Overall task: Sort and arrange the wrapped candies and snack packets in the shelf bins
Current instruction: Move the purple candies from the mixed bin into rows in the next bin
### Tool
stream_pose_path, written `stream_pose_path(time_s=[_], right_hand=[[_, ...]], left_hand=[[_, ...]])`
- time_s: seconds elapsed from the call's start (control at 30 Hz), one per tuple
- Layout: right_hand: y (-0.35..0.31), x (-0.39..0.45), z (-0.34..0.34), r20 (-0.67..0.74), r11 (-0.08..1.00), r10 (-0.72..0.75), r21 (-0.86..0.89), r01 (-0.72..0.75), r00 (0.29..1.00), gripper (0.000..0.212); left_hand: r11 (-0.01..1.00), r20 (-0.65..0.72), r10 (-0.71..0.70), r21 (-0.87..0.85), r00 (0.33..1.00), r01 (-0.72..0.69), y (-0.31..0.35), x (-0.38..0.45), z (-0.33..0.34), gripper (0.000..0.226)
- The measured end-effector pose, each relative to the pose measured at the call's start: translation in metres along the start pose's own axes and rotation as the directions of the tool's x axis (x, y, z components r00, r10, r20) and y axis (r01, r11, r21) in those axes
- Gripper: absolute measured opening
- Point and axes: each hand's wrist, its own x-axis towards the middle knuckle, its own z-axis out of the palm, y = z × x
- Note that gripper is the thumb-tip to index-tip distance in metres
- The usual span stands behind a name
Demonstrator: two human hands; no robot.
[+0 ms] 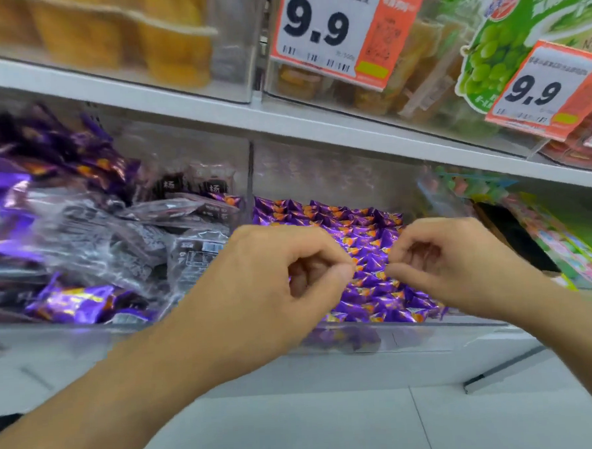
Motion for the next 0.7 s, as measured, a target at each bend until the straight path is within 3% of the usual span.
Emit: stream_pose_path(time_s=[0.07, 0.13, 0.3, 0.4, 0.53, 0.7], right_hand=[[-0.049, 0.003, 0.008, -0.129, 0.954, -0.050, 0.286, 0.085, 0.990, 0.014], [-0.089, 0.009, 0.022, -0.186, 0.887, -0.097, 0.430, 0.170, 0.978, 0.014], [-0.164, 0.059, 0.064, -0.217, 0.848, -0.296, 0.388, 0.361, 0.930, 0.017], [-0.194, 0.107, 0.081, -0.128, 0.852, -0.280, 0.423, 0.308, 0.951, 0.019], [-0.225, 0.165, 0.101, -0.066, 0.757, -0.178, 0.628, 0.179, 0.982, 0.024], [-0.265, 0.213, 0.121, -0.033, 0.840, -0.174, 0.517, 0.166, 0.984, 0.056]], left_hand=[[0.998, -0.187, -0.062, -0.027, 0.980, 0.058, -0.002, -0.008, -0.031, 0.009], [0.986, -0.276, -0.113, 0.085, 0.954, 0.142, -0.016, -0.016, -0.061, 0.008], [0.776, -0.299, -0.257, 0.503, 0.919, 0.381, -0.070, -0.042, -0.141, 0.010], [0.693, -0.392, -0.250, 0.566, 0.885, 0.446, -0.090, -0.058, -0.177, 0.022], [0.601, -0.520, -0.309, 0.542, 0.796, 0.587, -0.111, -0.069, -0.204, 0.041], [0.521, -0.547, -0.466, 0.466, 0.695, 0.715, -0.125, -0.064, -0.217, 0.047]])
